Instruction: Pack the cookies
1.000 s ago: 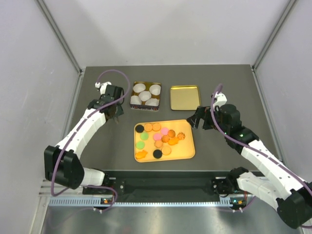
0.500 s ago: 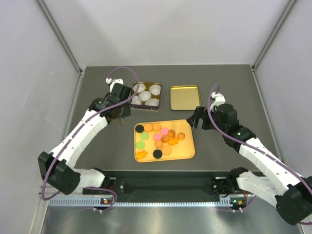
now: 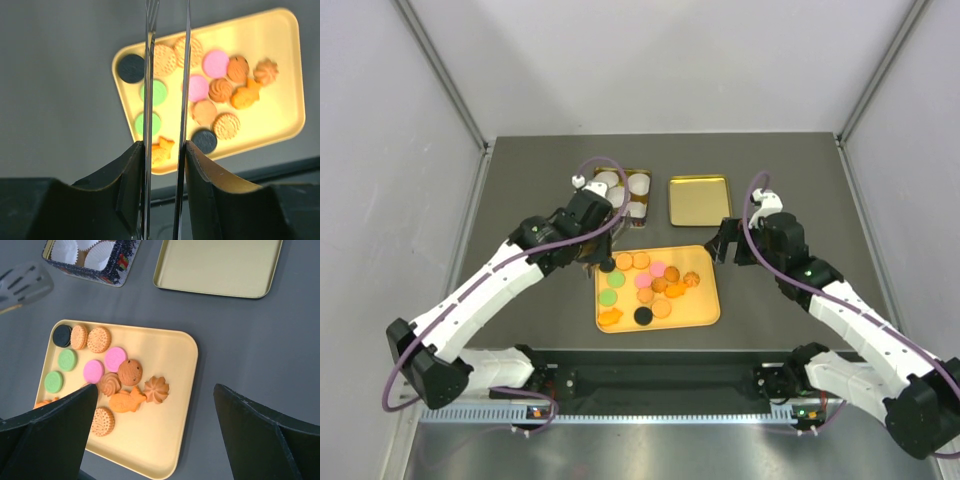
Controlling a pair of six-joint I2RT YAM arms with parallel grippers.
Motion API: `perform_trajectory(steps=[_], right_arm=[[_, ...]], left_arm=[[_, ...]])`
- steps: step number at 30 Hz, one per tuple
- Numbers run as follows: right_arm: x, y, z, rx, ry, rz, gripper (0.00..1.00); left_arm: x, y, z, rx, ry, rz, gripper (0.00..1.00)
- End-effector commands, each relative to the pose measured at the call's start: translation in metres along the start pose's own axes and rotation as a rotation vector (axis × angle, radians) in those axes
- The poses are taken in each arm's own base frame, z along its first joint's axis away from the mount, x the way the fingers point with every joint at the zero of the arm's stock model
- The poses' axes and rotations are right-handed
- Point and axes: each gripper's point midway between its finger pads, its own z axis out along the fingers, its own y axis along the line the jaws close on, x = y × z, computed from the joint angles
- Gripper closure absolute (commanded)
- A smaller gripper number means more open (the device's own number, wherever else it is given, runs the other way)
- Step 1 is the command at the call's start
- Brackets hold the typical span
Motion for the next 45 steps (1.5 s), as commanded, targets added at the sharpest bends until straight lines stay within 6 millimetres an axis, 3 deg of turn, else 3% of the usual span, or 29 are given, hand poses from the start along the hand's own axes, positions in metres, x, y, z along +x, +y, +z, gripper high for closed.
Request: perform_trajectory(steps=[1, 9, 14, 23, 33, 45], right_arm=[[-0.011, -0.005, 0.002, 0.02, -0.043, -0.014, 0.0], [-0.011, -0.008, 0.003, 0.034, -0.042, -0.018, 0.0], [-0.008, -0.008, 0.005, 0.035, -0.035, -0.017, 0.0], [-0.007, -0.01, 0.005, 0.04, -0.03, -0.018, 0.0], [-0.006, -0.01, 0.006, 0.042, -0.027, -0.019, 0.0], [-0.006, -0.01, 0.006, 0.041, -0.025, -0.021, 0.0]], left_arm=[[0.017, -0.016, -0.009, 0.073, 0.03, 0.03, 0.58], [0.047, -0.039, -0.007, 0.149, 0.108, 0.082, 0.58], [0.056, -0.048, -0.008, 0.178, 0.134, 0.107, 0.57], [0.084, -0.035, -0.015, 0.187, 0.214, 0.143, 0.56], [0.097, -0.032, -0.027, 0.23, 0.249, 0.166, 0.54], [0.107, -0.025, -0.028, 0.226, 0.28, 0.213, 0.52]])
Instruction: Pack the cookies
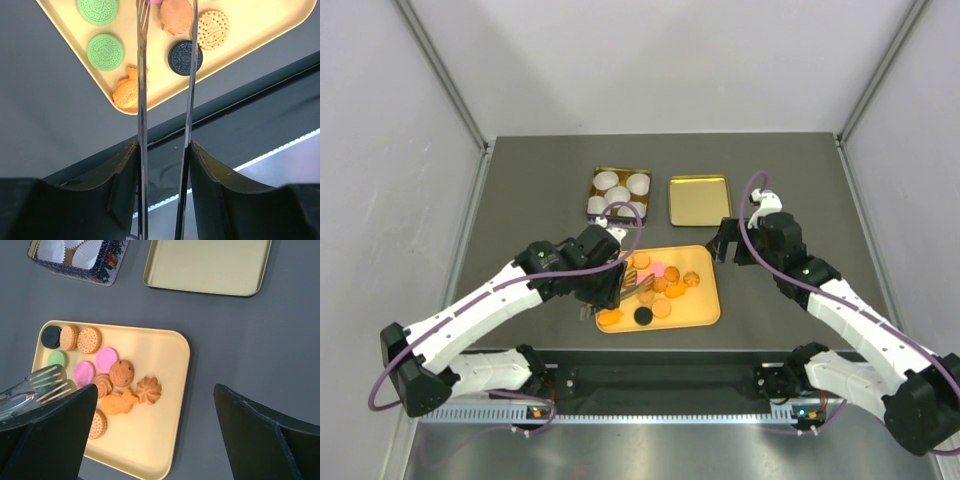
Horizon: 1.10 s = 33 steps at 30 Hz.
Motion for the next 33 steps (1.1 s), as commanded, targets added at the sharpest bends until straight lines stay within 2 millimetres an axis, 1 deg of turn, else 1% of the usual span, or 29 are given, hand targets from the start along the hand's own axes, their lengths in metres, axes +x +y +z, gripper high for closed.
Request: perform_trajectory(steps=[1, 10, 16, 33], right_arm=[[-0.009, -0.003, 0.002, 0.006, -0.034, -0.012, 0.0], [-0.009, -0.002, 0.002, 0.005, -0.032, -0.014, 0.0], [-0.01, -0.002, 0.001, 0.005, -0.037, -0.012, 0.0], [-0.011, -0.001, -0.001, -0.001, -0.046, -0.013, 0.0]], left_arm=[[0.004, -0.001, -0.005, 0.017, 0.001, 0.034, 0.52], [0.006, -0.004, -0.003, 0.034, 0.018, 0.058, 0.5], [0.011, -0.003, 0.002, 0.025, 0.046, 0.071, 0.51], [0.014, -0.004, 0.011, 0.016, 0.072, 0.084, 0.5]])
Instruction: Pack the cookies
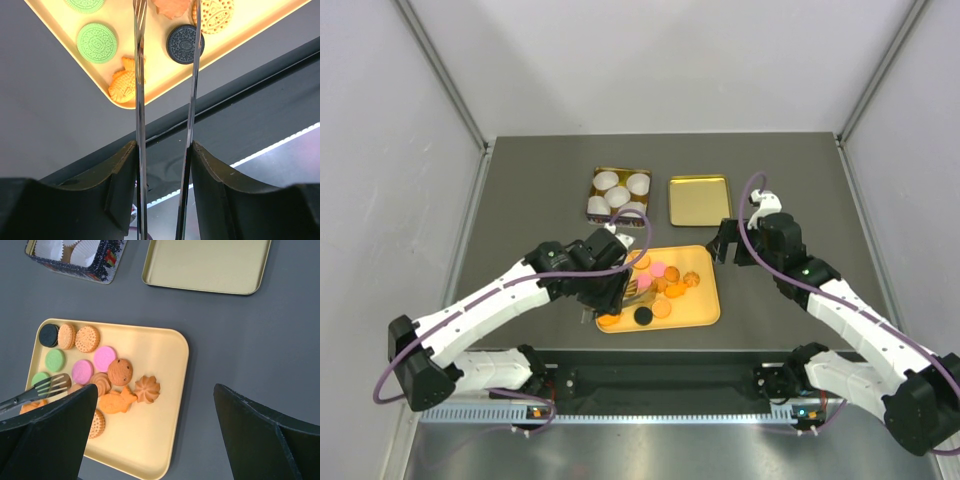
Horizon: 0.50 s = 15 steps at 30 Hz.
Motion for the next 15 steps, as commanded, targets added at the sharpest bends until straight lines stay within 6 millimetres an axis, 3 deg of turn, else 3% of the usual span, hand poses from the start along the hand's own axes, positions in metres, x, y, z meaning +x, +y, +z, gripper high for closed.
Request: perform_trajectory(steps=[1, 15], right_arm=[[-0.0115, -0.0005, -0.0014, -0.001, -0.047, -0.007, 0.0], [-0.0116, -0.0006, -0.0011, -0.002, -0.049, -0.009, 0.0]], left_arm=[[0.001, -0.0023, 0.0016, 0.01, 0.007, 0.024, 0.5], [0.0017, -0.0079, 0.0073, 0.035, 0.023, 0.03, 0.5]])
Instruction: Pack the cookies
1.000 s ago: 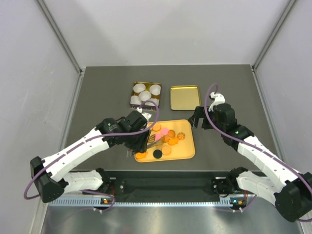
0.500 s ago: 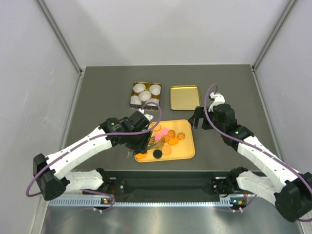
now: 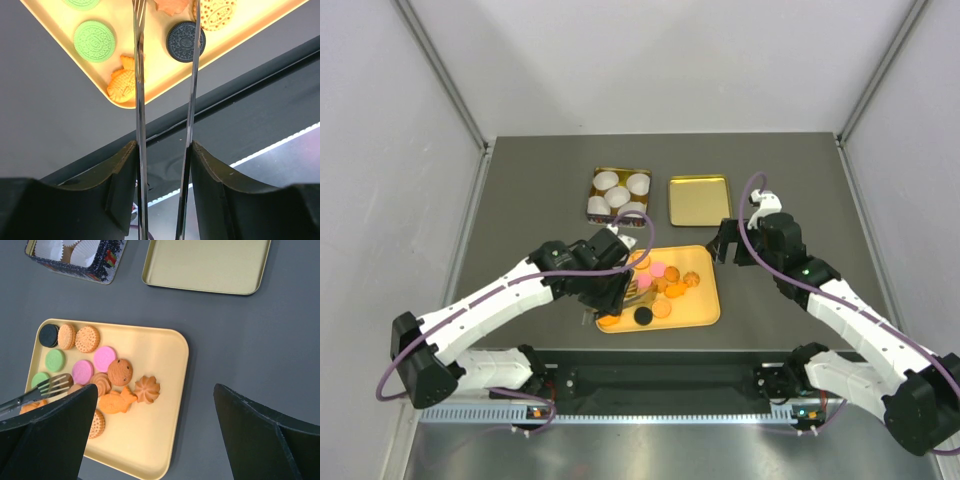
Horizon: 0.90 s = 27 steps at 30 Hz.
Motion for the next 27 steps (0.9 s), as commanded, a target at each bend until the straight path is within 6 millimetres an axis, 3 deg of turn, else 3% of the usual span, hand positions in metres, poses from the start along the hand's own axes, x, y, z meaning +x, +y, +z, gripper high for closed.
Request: perform_trajectory(steps=[1, 8, 18, 27], right_arm=[[-0.012, -0.001, -0.001, -0.001, -0.049, -0.005, 0.0], [-0.012, 0.0, -0.002, -0.003, -0.051, -0.007, 0.0], [-0.012, 0.0, -0.003, -0.006, -0.054, -0.006, 0.0], [-0.012, 0.0, -0.002, -0.005, -0.052, -0.006, 0.0]], left_arm=[[0.0, -0.008, 0.002, 0.042, 0.003, 0.022, 0.51], [-0.002, -0.013, -0.002, 0.067, -0.005, 0.027, 0.54], [-0.01, 0.004, -0.008, -0.035, -0.043, 0.008, 0.67], [-0.017, 0.001, -0.016, -0.021, -0.075, 0.024, 0.67]])
